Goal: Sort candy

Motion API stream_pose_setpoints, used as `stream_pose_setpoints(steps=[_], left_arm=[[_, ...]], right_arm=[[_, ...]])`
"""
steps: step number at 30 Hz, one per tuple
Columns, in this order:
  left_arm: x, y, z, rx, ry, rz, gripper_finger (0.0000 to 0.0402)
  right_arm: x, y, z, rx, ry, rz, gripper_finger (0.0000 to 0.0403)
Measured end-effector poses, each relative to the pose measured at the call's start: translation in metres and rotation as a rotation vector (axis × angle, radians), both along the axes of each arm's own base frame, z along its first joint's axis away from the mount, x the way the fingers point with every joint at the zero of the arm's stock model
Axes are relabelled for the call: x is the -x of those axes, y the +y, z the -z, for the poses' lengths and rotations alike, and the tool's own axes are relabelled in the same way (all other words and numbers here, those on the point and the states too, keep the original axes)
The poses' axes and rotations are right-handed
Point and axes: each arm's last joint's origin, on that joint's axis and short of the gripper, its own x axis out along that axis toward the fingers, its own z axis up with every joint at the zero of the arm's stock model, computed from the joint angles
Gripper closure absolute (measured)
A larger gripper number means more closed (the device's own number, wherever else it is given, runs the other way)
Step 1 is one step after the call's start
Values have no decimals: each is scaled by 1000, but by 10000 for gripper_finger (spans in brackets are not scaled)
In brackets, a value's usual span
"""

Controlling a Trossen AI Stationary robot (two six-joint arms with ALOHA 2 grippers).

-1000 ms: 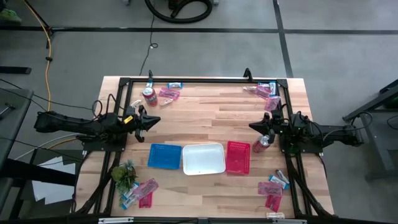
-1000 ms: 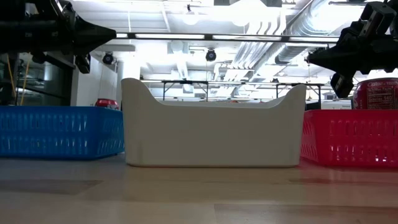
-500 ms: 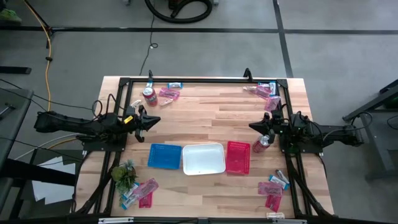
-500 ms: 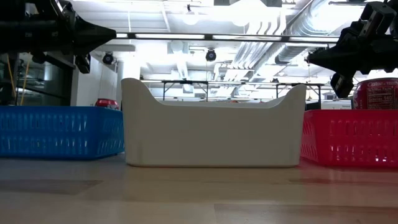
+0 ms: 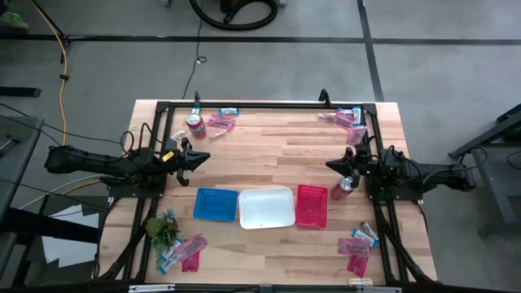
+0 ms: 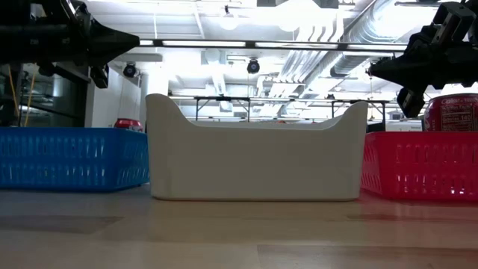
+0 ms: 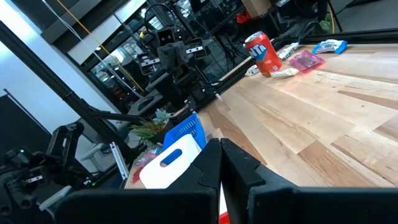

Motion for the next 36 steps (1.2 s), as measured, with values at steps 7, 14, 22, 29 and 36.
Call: stream_pose_setpoints(steps=[7, 14, 22, 29, 36], left_arm=[[0, 0, 0, 0, 0, 0, 401], [0, 0, 0, 0, 0, 0, 401], [0, 0, 0, 0, 0, 0, 401], [0, 0, 0, 0, 0, 0, 401], [0, 0, 0, 0, 0, 0, 401]], right_arm=[[1, -5, -11, -109, -132, 168, 402], [10, -13, -33, -190, -406, 476, 402], [-4, -13, -56, -108, -371, 466, 402], [-48, -24, -86, -4, -86, 578, 398], [-98, -62, -110, 36, 359, 681, 323]])
